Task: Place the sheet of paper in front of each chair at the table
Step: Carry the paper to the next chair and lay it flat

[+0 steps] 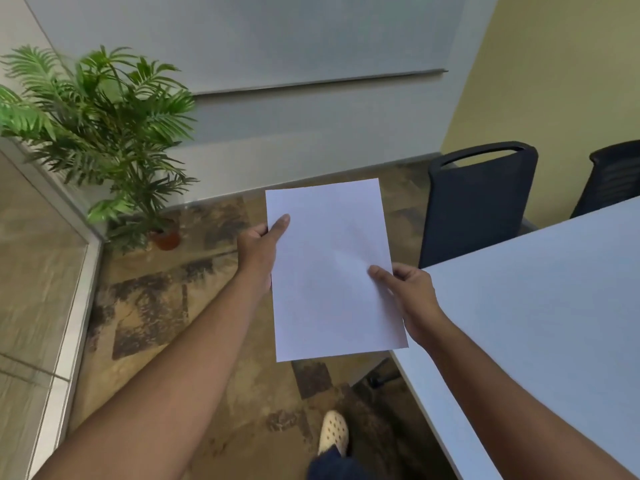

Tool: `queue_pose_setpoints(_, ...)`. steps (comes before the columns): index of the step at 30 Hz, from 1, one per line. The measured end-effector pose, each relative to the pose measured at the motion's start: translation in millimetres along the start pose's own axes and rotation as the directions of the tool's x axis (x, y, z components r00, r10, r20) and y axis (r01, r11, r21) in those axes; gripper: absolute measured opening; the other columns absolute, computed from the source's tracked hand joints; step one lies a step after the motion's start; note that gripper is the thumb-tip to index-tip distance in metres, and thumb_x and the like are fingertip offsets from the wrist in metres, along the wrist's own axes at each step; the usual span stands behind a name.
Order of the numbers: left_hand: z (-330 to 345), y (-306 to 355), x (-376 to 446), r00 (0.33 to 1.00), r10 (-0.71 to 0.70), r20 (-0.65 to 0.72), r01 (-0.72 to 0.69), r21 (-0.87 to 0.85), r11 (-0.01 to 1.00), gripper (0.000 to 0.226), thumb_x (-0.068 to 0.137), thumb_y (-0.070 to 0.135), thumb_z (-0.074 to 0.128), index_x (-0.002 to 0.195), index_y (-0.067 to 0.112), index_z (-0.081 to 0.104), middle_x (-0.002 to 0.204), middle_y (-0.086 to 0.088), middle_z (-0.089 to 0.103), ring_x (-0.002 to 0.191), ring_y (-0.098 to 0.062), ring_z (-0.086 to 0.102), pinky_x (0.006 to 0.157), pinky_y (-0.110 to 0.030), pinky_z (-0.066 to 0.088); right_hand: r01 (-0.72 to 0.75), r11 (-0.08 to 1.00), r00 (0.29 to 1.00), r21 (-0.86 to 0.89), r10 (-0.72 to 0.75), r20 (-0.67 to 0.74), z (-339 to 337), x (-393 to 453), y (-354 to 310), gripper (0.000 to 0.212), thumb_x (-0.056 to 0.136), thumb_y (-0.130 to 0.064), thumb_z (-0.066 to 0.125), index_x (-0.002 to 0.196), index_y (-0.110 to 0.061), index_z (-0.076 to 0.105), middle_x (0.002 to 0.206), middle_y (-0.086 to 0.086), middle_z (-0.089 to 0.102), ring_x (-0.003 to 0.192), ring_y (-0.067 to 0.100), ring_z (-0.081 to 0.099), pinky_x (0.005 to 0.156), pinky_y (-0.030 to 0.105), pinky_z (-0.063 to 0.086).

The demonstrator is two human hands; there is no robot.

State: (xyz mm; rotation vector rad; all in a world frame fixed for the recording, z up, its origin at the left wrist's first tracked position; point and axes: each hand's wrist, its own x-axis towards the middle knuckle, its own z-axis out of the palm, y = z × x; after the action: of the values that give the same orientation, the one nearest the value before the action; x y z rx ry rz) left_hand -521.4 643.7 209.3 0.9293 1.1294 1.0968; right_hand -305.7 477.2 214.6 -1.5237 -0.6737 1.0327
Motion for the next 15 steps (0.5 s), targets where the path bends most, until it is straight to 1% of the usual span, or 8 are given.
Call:
queue_pose_setpoints(1, 1.3, 4.2, 14.7, 1.0, -0.006, 0.019, 0.006, 0.009, 1.0, 0.03, 0.093, 0.031, 0.086, 0.102, 0.003, 0.081, 0.105, -0.013, 0.084, 0.1, -0.038, 0.081, 0.095, -0.06, 0.064, 0.004, 1.0, 1.0, 0.015, -0.004, -0.007, 7.0, 14.9, -3.1, 0.019, 0.093, -0.028, 0.082, 0.1, -0.01, 0.082, 0.098, 0.003, 0.084, 0.08, 0.02, 0.08, 0.067, 0.029, 0.06)
queue_pose_setpoints(3, 6.2, 10.8, 45.1, 0.999, -0.013, 0.048, 0.011, 0.028, 1.0, 0.028, 0.094, 0.03, 0.085, 0.103, 0.004, 0.081, 0.104, -0.011, 0.085, 0.097, -0.035, 0.082, 0.094, -0.059, 0.065, 0.013, 0.999, 1.0, 0.036, -0.013, -0.017, 18.0, 44.4, -8.1, 0.019, 0.093, -0.029, 0.082, 0.099, -0.011, 0.082, 0.099, 0.004, 0.084, 0.082, 0.022, 0.08, 0.071, 0.033, 0.061)
queue_pose_setpoints(7, 24.4, 32.5, 132.0, 0.998, 0.015, 0.066, -0.017, 0.033, 0.999, 0.032, 0.095, 0.032, 0.084, 0.103, 0.002, 0.08, 0.105, -0.014, 0.084, 0.101, -0.04, 0.08, 0.096, -0.064, 0.062, 0.0, 0.997, 0.999, 0.072, -0.002, 0.037, 39.8, 116.8, -20.3, 0.024, 0.092, -0.033, 0.082, 0.104, -0.011, 0.083, 0.104, 0.008, 0.084, 0.094, 0.033, 0.081, 0.084, 0.047, 0.066)
queue_pose_setpoints(9, 38.0, 48.7, 172.7, 0.996, 0.013, 0.085, -0.016, 0.037, 0.999, 0.027, 0.098, 0.031, 0.081, 0.103, 0.004, 0.081, 0.106, -0.014, 0.084, 0.102, -0.039, 0.08, 0.098, -0.064, 0.062, -0.026, 0.998, 0.998, 0.063, 0.022, 0.063, 48.1, 151.5, -25.5, 0.026, 0.091, -0.033, 0.082, 0.105, -0.011, 0.083, 0.106, 0.01, 0.084, 0.099, 0.037, 0.08, 0.093, 0.055, 0.064)
queue_pose_setpoints(11, 50.2, 65.0, 209.3, 0.994, 0.025, 0.105, -0.03, 0.055, 0.998, 0.023, 0.1, 0.03, 0.078, 0.102, 0.008, 0.082, 0.106, -0.011, 0.084, 0.101, -0.036, 0.081, 0.098, -0.061, 0.062, -0.049, 0.995, 0.995, 0.089, 0.041, 0.09, 55.4, 182.1, -32.2, 0.026, 0.091, -0.03, 0.083, 0.107, -0.009, 0.083, 0.108, 0.013, 0.083, 0.102, 0.041, 0.079, 0.098, 0.06, 0.06)
queue_pose_setpoints(13, 63.9, 81.6, 249.4, 0.992, 0.041, 0.123, -0.048, 0.053, 0.997, 0.022, 0.101, 0.029, 0.078, 0.102, 0.008, 0.082, 0.106, -0.011, 0.085, 0.101, -0.035, 0.081, 0.098, -0.06, 0.062, -0.059, 0.991, 0.994, 0.12, 0.048, 0.094, 61.6, 213.3, -46.2, 0.024, 0.092, -0.024, 0.081, 0.108, -0.007, 0.082, 0.108, 0.015, 0.083, 0.103, 0.042, 0.078, 0.099, 0.058, 0.06)
queue_pose_setpoints(15, 79.1, 92.8, 286.4, 0.989, 0.052, 0.14, -0.06, 0.057, 0.997, 0.026, 0.099, 0.03, 0.08, 0.101, 0.004, 0.081, 0.108, -0.014, 0.084, 0.106, -0.041, 0.079, 0.099, -0.063, 0.061, -0.063, 0.989, 0.996, 0.133, 0.053, 0.076, 66.3, 242.4, -61.3, 0.023, 0.094, -0.021, 0.079, 0.109, -0.005, 0.081, 0.108, 0.016, 0.083, 0.102, 0.041, 0.079, 0.094, 0.053, 0.063)
